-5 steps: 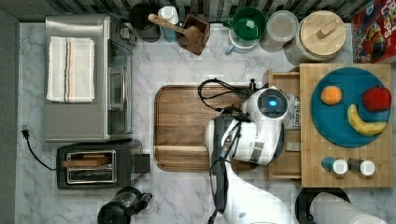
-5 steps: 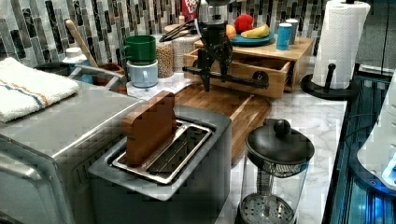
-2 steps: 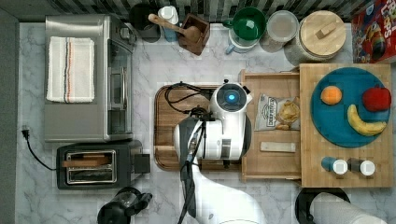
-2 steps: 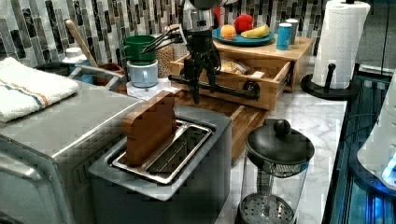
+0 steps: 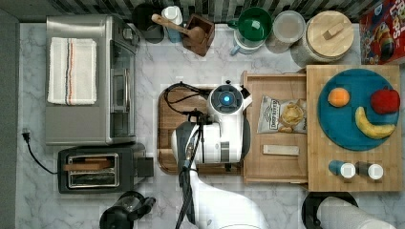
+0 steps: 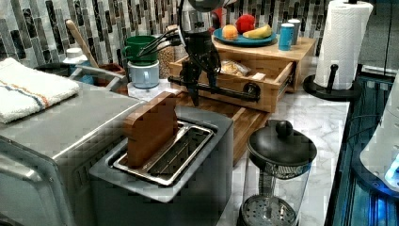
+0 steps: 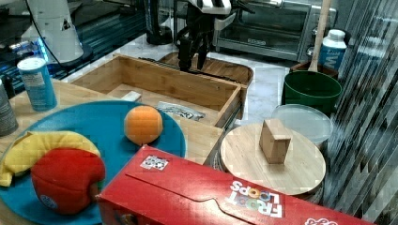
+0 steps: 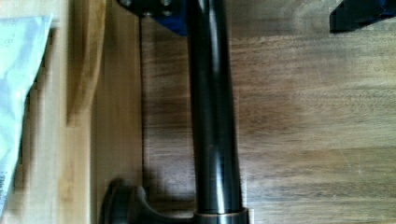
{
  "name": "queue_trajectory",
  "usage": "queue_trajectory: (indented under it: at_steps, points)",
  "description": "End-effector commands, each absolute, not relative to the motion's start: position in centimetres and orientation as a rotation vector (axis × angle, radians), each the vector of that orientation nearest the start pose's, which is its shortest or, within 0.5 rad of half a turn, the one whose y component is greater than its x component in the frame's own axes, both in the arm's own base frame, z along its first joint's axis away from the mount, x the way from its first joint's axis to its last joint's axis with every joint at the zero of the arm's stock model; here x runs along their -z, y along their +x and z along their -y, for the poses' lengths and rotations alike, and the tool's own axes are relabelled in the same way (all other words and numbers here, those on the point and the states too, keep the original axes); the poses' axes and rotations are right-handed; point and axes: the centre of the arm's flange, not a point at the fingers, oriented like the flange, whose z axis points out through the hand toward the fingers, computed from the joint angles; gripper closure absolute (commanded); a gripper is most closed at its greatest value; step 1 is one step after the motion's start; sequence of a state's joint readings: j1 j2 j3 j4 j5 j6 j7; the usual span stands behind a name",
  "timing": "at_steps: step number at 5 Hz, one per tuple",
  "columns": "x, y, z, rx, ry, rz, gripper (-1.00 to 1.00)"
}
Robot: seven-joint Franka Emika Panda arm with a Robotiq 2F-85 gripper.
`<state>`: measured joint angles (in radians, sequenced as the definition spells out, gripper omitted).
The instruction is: Open the drawer.
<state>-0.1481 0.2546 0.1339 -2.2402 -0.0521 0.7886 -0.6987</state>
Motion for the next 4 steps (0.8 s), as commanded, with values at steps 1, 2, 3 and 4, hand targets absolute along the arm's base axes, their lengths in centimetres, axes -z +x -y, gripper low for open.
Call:
queue_trajectory:
  at_steps: [1, 2, 3, 4]
  points:
    - [-28.77, 54.41, -9.28, -0.175, -3.116, -0.105, -1.0]
    - [-28.75, 54.4, -9.28, -0.176, -3.116, -0.105, -1.0]
    - [-28.75, 54.4, -9.28, -0.176, -3.116, -0.105, -1.0]
    - [-28.76, 54.41, -9.28, -0.176, -3.116, -0.104, -1.0]
